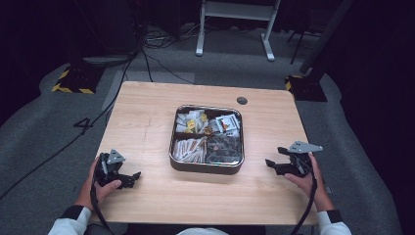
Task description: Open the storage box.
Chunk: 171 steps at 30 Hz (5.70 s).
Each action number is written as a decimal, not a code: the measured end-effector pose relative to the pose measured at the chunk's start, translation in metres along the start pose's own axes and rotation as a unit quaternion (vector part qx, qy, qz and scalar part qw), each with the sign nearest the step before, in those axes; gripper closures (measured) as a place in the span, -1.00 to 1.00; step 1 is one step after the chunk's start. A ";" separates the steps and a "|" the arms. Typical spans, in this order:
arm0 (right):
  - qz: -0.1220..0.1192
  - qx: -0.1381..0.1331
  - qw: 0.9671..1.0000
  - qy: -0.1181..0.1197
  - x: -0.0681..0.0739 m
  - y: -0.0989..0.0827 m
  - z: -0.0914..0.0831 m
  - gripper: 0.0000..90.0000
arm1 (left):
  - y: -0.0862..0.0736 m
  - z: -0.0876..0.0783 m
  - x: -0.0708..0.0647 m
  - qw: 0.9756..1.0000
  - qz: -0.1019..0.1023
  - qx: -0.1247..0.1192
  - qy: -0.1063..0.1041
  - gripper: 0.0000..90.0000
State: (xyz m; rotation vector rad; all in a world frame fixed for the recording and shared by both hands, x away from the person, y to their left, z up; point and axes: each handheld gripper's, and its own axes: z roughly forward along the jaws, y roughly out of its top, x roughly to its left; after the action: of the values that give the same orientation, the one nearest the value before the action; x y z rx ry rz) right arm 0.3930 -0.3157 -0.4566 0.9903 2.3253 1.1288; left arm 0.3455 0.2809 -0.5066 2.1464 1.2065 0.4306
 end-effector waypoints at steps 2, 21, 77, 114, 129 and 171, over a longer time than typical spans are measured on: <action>-0.013 -0.004 1.000 0.006 0.003 0.015 0.005 -0.47 | 0.000 0.000 0.000 1.000 0.000 0.000 0.000 -0.99; -0.074 -0.008 0.996 0.053 0.041 0.092 0.058 -0.42 | 0.000 0.000 0.000 1.000 -0.001 0.000 0.000 -0.99; -0.055 0.036 0.995 0.072 0.092 0.148 0.159 0.31 | -0.002 -0.002 0.001 1.000 0.006 0.000 -0.004 -0.99; -0.058 -0.006 0.995 0.075 0.083 0.169 0.121 0.31 | -0.002 -0.002 0.002 1.000 0.006 0.002 -0.005 -1.00; -0.059 -0.003 0.997 0.059 0.070 0.174 0.096 0.31 | -0.002 -0.002 0.002 1.000 0.005 0.002 -0.004 -1.00; -0.047 0.021 0.999 0.007 -0.006 0.104 0.012 0.31 | -0.003 -0.002 0.001 1.000 0.001 0.001 -0.003 -1.00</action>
State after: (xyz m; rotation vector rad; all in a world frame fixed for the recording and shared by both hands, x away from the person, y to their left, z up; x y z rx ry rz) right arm 0.4494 -0.2690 -0.3811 0.8808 2.3893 1.0562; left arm 0.3428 0.2837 -0.5066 2.1492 1.2004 0.4236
